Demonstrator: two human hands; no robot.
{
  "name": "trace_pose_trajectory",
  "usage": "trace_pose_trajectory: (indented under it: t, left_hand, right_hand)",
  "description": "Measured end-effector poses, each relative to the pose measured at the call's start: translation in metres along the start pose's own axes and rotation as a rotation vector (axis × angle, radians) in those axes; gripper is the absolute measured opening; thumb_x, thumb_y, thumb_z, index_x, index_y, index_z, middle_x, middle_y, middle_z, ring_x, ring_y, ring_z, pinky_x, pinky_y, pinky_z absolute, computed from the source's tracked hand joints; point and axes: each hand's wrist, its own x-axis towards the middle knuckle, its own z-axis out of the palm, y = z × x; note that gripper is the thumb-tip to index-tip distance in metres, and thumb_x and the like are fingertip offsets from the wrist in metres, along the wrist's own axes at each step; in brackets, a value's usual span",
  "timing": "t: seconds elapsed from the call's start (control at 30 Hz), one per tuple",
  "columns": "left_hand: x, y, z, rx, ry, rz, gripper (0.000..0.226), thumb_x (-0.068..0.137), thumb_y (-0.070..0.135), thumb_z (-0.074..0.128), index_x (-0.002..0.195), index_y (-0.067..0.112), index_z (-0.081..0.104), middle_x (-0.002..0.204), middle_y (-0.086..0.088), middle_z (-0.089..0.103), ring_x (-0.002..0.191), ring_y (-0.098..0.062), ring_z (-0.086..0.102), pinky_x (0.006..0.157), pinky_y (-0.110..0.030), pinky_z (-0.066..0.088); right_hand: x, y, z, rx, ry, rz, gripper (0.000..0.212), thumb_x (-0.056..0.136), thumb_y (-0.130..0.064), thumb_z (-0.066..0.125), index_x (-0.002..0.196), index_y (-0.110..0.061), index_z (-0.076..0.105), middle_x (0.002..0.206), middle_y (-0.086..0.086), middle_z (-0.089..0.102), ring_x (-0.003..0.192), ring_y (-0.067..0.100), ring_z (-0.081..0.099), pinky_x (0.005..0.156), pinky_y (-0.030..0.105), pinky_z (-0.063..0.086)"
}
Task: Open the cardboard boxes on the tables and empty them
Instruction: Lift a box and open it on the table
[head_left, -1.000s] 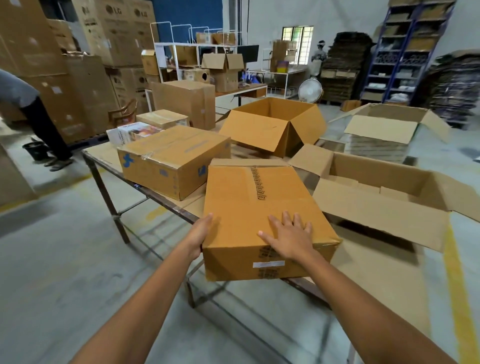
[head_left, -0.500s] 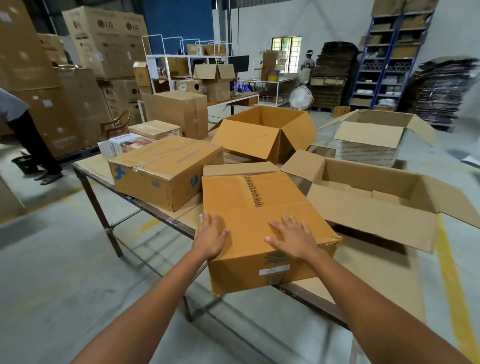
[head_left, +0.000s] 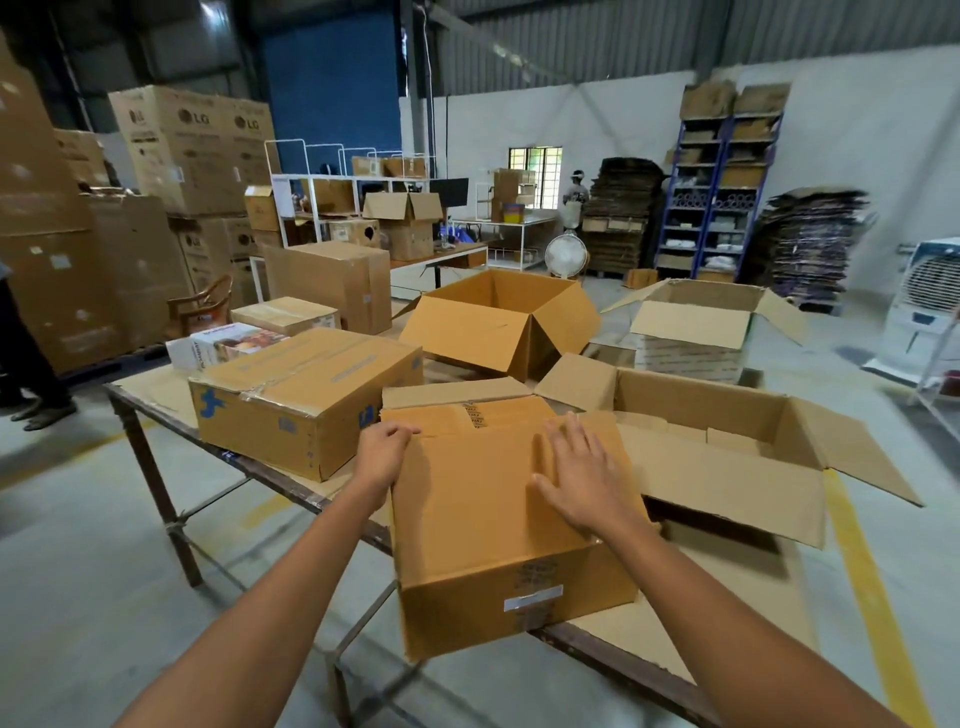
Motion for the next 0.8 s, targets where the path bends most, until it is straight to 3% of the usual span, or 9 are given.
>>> trace_pose_trajectory:
  t: [0.1, 0.17, 0.27, 0.37, 0.43, 0.5, 0.57, 0.67, 0.8]
  left_hand:
    - [-0.013, 0.033, -0.003, -0.280, -0.157, -0.090, 0.036, 0.102, 0.029, 0.051, 0.089, 0.009, 0.077, 0.091, -0.012, 0.068, 0.077, -0.020, 0.065, 0.066, -0.032, 0.049]
    - [-0.021, 0.046, -0.009, -0.372, -0.385, -0.165, 0.049, 0.104, 0.041, 0.045, 0.099, 0.003, 0.076, 0.078, -0.012, 0.068, 0.064, -0.018, 0.067, 0.061, -0.030, 0.053]
    - [-0.024, 0.046, -0.014, -0.327, -0.632, -0.212, 0.054, 0.099, 0.050, 0.050, 0.116, 0.002, 0.071, 0.094, -0.017, 0.073, 0.079, -0.024, 0.072, 0.071, -0.032, 0.056]
    - [-0.029, 0.035, 0.002, 0.037, -0.660, -0.085, 0.039, 0.095, 0.046, 0.059, 0.120, 0.018, 0.070, 0.122, -0.006, 0.069, 0.107, -0.019, 0.067, 0.085, -0.031, 0.052]
    - [-0.041, 0.027, 0.021, 0.375, -0.740, 0.096, 0.027, 0.100, 0.042, 0.054, 0.116, 0.025, 0.069, 0.120, 0.004, 0.068, 0.110, -0.014, 0.063, 0.084, -0.026, 0.047]
    - [-0.053, 0.007, 0.044, 0.571, -0.805, 0.182, 0.033, 0.098, 0.045, 0.056, 0.119, 0.021, 0.066, 0.118, 0.001, 0.067, 0.108, -0.018, 0.063, 0.085, -0.029, 0.048]
    - [-0.062, -0.022, 0.066, 0.799, -0.807, 0.303, 0.056, 0.090, 0.061, 0.047, 0.122, 0.018, 0.063, 0.122, -0.007, 0.064, 0.116, -0.028, 0.058, 0.098, -0.039, 0.046]
    - [-0.078, -0.057, 0.090, 1.093, -0.662, 0.357, 0.064, 0.095, 0.067, 0.031, 0.140, 0.024, 0.047, 0.144, -0.012, 0.042, 0.138, -0.033, 0.033, 0.114, -0.056, 0.024]
    - [-0.086, -0.061, 0.101, 1.060, -0.629, 0.399, 0.057, 0.101, 0.061, 0.025, 0.152, 0.035, 0.033, 0.164, -0.005, 0.017, 0.153, -0.032, 0.004, 0.118, -0.066, 0.000]
  right_hand:
    - [0.010, -0.001, -0.025, 0.032, 0.280, -0.102, 0.055, 0.102, -0.053, 0.036, 0.150, -0.026, 0.043, 0.160, 0.001, 0.034, 0.151, 0.022, 0.025, 0.123, 0.051, 0.006]
    - [0.013, -0.004, -0.045, 0.105, 0.406, -0.141, 0.046, 0.102, -0.049, 0.034, 0.116, -0.023, 0.069, 0.119, -0.002, 0.069, 0.116, 0.017, 0.061, 0.118, 0.049, 0.032]
    - [0.013, -0.018, -0.087, -0.005, 0.214, -0.067, 0.044, 0.102, -0.047, 0.039, 0.077, -0.022, 0.066, 0.071, -0.007, 0.061, 0.070, 0.011, 0.060, 0.072, 0.029, 0.054]
    - [0.012, -0.031, -0.130, -0.106, -0.254, 0.025, 0.029, 0.097, -0.042, 0.053, 0.075, -0.022, 0.054, 0.078, -0.003, 0.055, 0.071, 0.013, 0.053, 0.057, 0.026, 0.038]
    - [0.005, -0.030, -0.136, -0.059, -0.566, 0.093, 0.018, 0.096, -0.037, 0.061, 0.091, -0.020, 0.057, 0.090, 0.000, 0.059, 0.077, 0.016, 0.057, 0.057, 0.025, 0.042]
    - [-0.004, -0.017, -0.117, -0.021, -0.752, 0.215, 0.030, 0.093, -0.039, 0.066, 0.112, -0.017, 0.057, 0.109, 0.007, 0.062, 0.083, 0.026, 0.067, 0.060, 0.032, 0.057]
    - [-0.017, 0.003, -0.086, -0.090, -0.788, 0.247, 0.044, 0.090, -0.039, 0.067, 0.120, -0.009, 0.058, 0.119, 0.014, 0.061, 0.086, 0.035, 0.071, 0.063, 0.042, 0.062]
    - [-0.036, 0.028, -0.044, -0.186, -0.646, 0.167, 0.033, 0.090, -0.037, 0.057, 0.108, -0.010, 0.064, 0.101, 0.009, 0.063, 0.085, 0.025, 0.065, 0.065, 0.034, 0.055]
    - [-0.042, 0.051, -0.004, -0.165, -0.351, 0.185, 0.042, 0.096, -0.051, 0.048, 0.121, -0.021, 0.062, 0.127, 0.012, 0.053, 0.117, 0.033, 0.050, 0.093, 0.043, 0.047]
